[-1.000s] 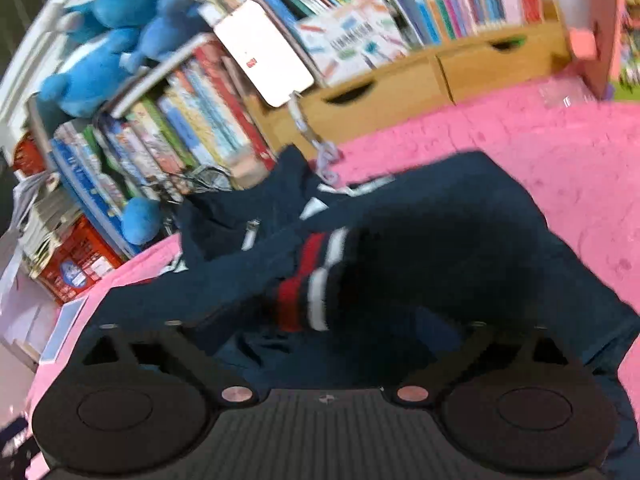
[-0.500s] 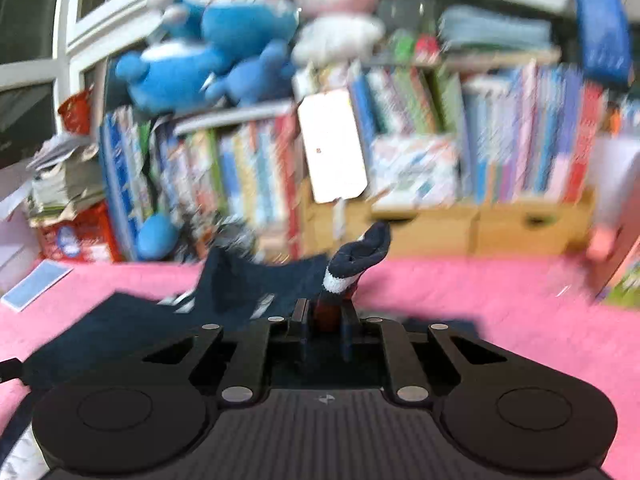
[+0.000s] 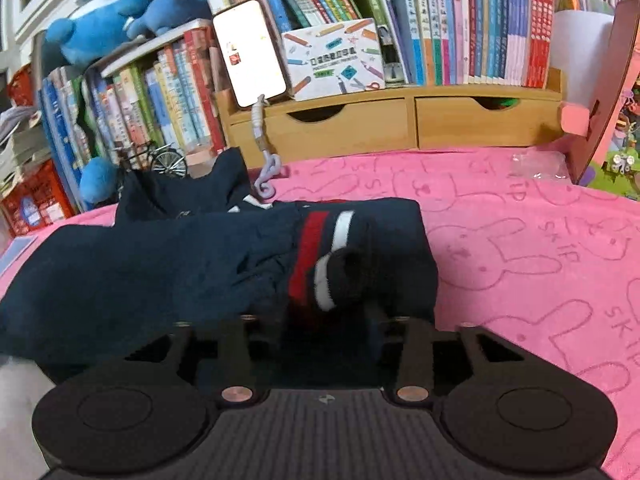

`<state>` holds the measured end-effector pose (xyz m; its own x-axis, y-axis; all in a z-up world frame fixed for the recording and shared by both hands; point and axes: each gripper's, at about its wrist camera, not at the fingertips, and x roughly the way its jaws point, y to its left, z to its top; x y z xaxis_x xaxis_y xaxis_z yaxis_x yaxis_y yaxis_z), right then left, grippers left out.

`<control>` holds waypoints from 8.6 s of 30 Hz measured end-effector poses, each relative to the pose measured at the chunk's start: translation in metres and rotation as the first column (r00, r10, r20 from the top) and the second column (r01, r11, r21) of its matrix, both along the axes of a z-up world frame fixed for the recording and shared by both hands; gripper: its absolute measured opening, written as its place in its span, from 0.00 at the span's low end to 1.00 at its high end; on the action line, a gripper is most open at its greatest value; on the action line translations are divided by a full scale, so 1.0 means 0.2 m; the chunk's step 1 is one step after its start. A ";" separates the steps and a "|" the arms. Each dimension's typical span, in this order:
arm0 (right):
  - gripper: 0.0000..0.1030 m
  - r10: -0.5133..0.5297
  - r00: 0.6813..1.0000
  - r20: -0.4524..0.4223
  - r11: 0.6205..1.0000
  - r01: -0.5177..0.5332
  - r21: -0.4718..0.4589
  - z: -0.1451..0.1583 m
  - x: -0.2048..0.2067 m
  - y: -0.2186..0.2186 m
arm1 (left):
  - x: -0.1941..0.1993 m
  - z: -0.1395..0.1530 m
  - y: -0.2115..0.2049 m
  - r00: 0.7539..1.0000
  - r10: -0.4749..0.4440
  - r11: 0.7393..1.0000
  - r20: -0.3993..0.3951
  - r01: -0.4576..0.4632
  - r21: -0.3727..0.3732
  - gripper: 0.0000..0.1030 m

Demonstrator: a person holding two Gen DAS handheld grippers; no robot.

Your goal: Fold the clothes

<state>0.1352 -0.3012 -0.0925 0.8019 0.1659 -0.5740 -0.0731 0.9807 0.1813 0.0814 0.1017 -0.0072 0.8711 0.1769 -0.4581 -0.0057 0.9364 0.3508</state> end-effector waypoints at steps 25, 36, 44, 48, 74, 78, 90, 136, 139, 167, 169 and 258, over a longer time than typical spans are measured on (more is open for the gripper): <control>0.47 0.218 0.976 0.013 0.945 -0.208 -0.252 0.12 0.03 0.54 | 0.36 -0.20 -0.24 0.980 -0.137 0.968 -0.143 0.102 -0.229 1.00; 0.48 0.195 0.980 0.035 0.902 -0.166 -0.398 0.02 0.02 0.42 | 0.28 -0.21 -0.09 0.980 -0.104 0.966 -0.169 0.059 -0.252 1.00; 0.50 0.191 0.981 0.043 0.889 -0.154 -0.431 0.02 0.02 0.45 | 0.12 -0.20 0.33 0.948 0.271 0.958 -0.168 -0.282 -0.048 0.97; 0.52 0.189 0.981 0.053 0.873 -0.143 -0.467 0.01 0.00 0.47 | 0.01 -0.09 0.27 0.986 0.109 0.981 -0.126 -0.127 -0.146 0.99; 1.00 0.095 0.995 -0.004 0.940 -0.092 -0.329 0.01 0.09 0.32 | 0.08 -0.22 0.15 0.981 0.109 0.993 -0.159 -0.114 -0.021 1.00; 1.00 0.094 0.996 -0.005 0.940 -0.091 -0.329 0.01 0.09 0.32 | 0.01 -0.15 0.18 0.981 0.104 0.993 -0.161 -0.111 -0.038 1.00; 1.00 0.099 0.995 -0.007 0.940 -0.095 -0.327 0.01 0.09 0.31 | 0.13 0.06 -0.13 0.995 -0.080 0.977 -0.054 0.068 -0.203 1.00; 1.00 0.160 0.986 -0.049 0.980 -0.164 -0.112 -0.19 -1.75 0.15 | -1.23 -0.43 -0.01 0.986 -0.119 0.964 -0.118 0.086 -0.251 1.00; 1.00 0.123 0.990 -0.075 0.989 -0.129 -0.071 -0.23 -1.70 0.13 | -1.16 -0.52 0.05 0.980 -0.134 0.926 -0.146 0.071 -0.372 1.00; 0.31 0.224 0.968 0.116 0.946 -0.244 0.212 0.36 -0.94 0.17 | -0.49 0.24 -0.11 0.944 -0.297 0.775 0.146 0.327 -0.541 0.89; 0.31 0.183 0.979 0.088 0.966 -0.195 0.171 0.34 -0.86 0.17 | -0.38 0.20 -0.11 0.958 -0.271 0.794 0.089 0.275 -0.543 0.89; 0.45 0.316 0.949 -0.023 0.938 -0.316 -0.146 0.18 -0.61 0.21 | -0.21 -0.13 -0.03 0.937 -0.320 0.863 -0.141 0.227 -0.450 0.70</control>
<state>0.0132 -0.2601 -0.0567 0.7223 0.3253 -0.6103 -0.3833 0.9228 0.0383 0.0392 0.0951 -0.0341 0.7343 -0.3048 -0.6065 0.3010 0.9471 -0.1115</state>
